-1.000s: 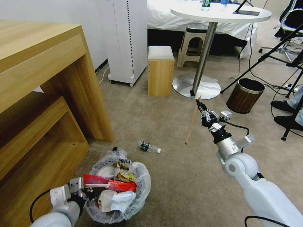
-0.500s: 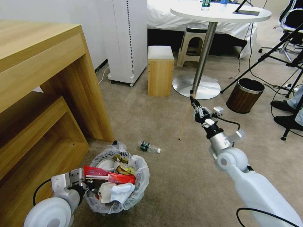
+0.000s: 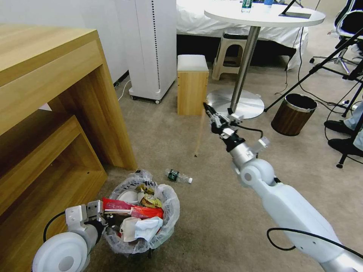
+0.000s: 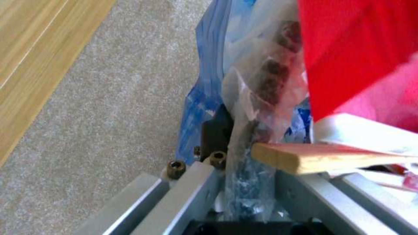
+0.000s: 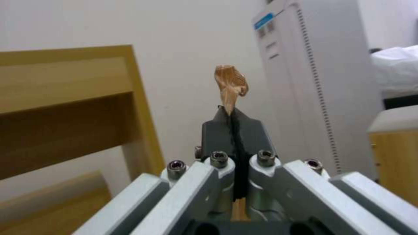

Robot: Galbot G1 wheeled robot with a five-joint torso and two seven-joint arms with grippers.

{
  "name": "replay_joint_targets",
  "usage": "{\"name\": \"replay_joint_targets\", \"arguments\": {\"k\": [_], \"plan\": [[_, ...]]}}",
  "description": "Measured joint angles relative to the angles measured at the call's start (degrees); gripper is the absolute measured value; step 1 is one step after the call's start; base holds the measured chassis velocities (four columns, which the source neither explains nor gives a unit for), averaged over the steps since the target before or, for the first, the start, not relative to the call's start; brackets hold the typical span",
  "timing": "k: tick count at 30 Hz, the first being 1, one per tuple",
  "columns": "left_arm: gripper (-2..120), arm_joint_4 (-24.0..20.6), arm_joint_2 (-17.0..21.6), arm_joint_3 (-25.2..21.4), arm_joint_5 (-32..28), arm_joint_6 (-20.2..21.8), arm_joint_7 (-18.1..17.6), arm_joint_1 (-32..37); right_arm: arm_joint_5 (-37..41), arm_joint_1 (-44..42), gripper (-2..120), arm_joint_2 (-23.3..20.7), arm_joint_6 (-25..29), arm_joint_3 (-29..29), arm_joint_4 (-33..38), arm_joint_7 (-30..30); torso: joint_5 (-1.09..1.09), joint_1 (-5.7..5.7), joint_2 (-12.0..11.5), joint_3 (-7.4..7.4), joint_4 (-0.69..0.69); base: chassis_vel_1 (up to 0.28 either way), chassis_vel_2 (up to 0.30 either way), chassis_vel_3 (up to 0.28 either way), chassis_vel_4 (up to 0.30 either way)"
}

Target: Pick up the trash bin and place the garbage on the floor into it.

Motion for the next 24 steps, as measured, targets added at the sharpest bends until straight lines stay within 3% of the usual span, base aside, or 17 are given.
{"name": "replay_joint_targets", "arguments": {"k": [15,24], "plan": [[0,1.5,-0.5,2.2,-2.4,0.4,-2.5,-2.4,1.0,6.8,0,3.1,0.2,-13.0,-0.4,1.0,-0.01,-0.01,0.0,0.0,0.0,0.0,0.0,0.0,0.0],[0,1.4,0.6,1.8,-4.4,0.5,-3.6,-3.0,1.1,9.6,0,9.4,0.5,-19.4,-4.3,1.3,-0.01,-0.01,0.0,0.0,0.0,0.0,0.0,0.0,0.0]]}}
